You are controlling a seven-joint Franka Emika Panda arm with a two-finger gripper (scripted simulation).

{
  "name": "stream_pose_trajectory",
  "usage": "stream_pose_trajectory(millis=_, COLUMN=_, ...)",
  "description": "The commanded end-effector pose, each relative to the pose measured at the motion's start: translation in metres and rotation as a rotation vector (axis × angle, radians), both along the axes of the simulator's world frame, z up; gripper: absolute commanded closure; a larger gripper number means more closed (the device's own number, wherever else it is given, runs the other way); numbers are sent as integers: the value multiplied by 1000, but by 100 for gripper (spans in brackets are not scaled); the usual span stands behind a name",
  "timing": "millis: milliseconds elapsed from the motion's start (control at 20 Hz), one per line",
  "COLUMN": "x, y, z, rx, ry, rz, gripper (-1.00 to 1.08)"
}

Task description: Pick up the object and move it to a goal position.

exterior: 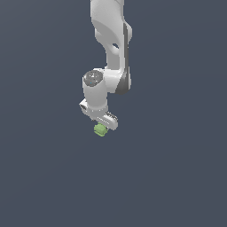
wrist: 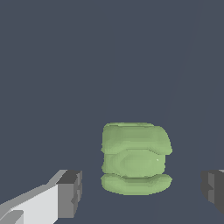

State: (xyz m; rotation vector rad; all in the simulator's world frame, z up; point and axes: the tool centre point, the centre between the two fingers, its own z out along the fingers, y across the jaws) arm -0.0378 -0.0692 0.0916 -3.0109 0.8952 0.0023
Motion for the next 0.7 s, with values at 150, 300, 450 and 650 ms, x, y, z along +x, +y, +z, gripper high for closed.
stream_pose_trajectory(millis=150, x=0, y=-1, z=-2, rx=0, ry=0, rz=-5, gripper=-92)
stream_pose_trajectory(millis=300, x=-1, y=-1, z=-9, rx=0, ry=0, rz=-6, gripper=-92)
stream_pose_trajectory(millis=450, x=-1, y=-1, z=-22, rx=-1, ry=-1, rz=-8, gripper=-92)
stream_pose_trajectory(millis=650, x=-2, y=-2, z=-41, rx=-1, ry=-1, rz=-10, gripper=-92)
